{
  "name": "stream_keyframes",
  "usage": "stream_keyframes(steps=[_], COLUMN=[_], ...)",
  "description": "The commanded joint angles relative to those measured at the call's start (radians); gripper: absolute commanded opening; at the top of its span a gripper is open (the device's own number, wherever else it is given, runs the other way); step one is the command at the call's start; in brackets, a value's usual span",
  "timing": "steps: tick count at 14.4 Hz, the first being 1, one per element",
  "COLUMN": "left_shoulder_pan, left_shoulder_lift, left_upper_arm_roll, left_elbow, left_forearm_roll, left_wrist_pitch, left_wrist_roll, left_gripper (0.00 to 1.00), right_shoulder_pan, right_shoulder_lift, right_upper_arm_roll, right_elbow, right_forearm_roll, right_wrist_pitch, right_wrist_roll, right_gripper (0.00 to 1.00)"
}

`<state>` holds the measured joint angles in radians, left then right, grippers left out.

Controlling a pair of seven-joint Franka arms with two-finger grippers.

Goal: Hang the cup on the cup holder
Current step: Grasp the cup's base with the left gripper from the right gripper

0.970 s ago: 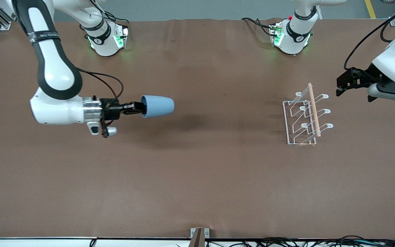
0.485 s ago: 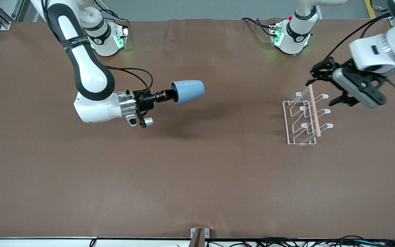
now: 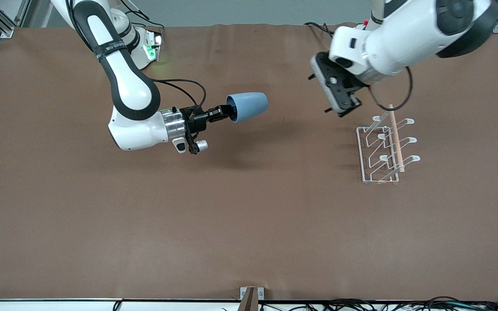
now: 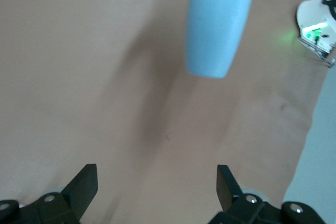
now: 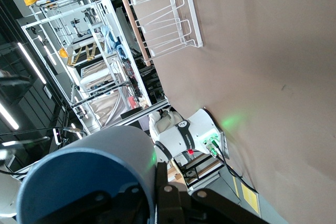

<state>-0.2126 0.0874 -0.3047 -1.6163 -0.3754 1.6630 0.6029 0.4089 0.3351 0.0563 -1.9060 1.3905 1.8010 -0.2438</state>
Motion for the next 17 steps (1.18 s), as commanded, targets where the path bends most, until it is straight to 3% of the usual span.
stream_keyframes(steps=[1,9,17], left_shoulder_pan=[-0.001,-0.154,-0.166], left_shoulder_lift=[0.076,0.212,0.255], left_upper_arm_roll=[-0.065,-0.091,-0.093], left_elbow=[0.022,0.021,0.024], left_forearm_roll=[-0.017,-0.014,-0.017], left_wrist_pitch=[0.036,0.199,0.359], left_wrist_roll=[0.018,-0.043,-0.090], left_gripper=[1.00,1.00,1.00], right_shoulder_pan=[0.008,0.010,0.019], right_shoulder_lift=[-0.010,-0.008,-0.008], right_upper_arm_roll=[-0.007,-0.007,-0.007], right_elbow=[-0.010,-0.010,-0.010], right_forearm_roll=[0.030,0.030,0.031], right_wrist_pitch=[0.003,0.004,0.015], right_wrist_roll=[-0.015,-0.015,-0.015], right_gripper=[0.02,0.02,0.02])
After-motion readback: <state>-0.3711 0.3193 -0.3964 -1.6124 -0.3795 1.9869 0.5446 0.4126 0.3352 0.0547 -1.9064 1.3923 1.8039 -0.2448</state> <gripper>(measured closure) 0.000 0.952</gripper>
